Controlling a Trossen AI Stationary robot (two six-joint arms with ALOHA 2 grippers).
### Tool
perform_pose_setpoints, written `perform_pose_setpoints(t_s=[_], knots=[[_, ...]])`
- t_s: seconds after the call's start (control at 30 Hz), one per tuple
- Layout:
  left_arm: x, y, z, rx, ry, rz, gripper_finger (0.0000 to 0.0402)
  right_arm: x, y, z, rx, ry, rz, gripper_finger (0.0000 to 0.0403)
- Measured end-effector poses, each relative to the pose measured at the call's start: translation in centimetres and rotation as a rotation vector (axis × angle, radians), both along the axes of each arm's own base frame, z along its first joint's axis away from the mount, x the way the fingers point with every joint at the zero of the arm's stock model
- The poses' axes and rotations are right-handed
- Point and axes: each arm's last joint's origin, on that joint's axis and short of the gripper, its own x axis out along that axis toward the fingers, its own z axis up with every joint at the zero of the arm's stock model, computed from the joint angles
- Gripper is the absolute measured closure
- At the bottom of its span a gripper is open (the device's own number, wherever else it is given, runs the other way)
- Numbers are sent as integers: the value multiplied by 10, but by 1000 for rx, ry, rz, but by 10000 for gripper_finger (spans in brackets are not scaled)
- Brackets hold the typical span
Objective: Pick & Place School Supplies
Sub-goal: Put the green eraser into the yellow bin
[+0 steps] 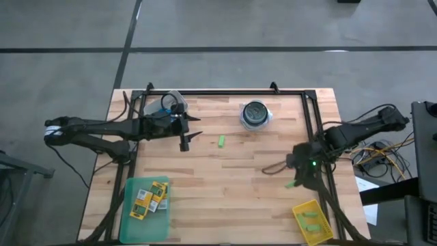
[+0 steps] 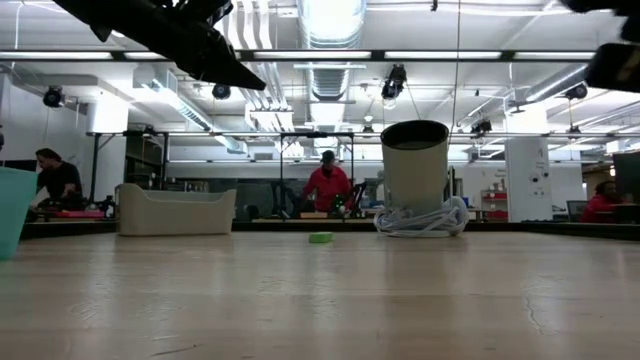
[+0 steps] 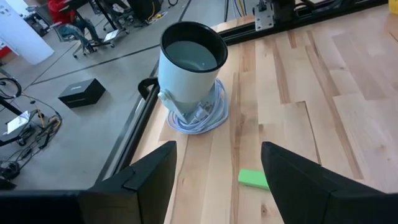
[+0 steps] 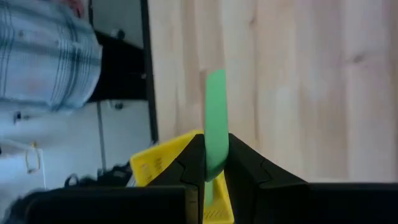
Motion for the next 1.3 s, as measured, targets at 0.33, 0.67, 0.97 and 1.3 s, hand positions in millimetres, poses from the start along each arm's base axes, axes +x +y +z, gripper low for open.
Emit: perform_pose_setpoints(t_s=[0.33,0.67,0.97,1.3], knots=[[0,0,0,0,3,0,161,-14,42,-12,-7,155,153,364],[0,0,0,0,3,0,161,-20,87,-40,-99,284,336,363],[0,0,0,0,4,0,161,-18,111,-70,-173,402,403,356],[0,0,0,-1,4,0,161,-11,122,-101,-236,556,371,336]])
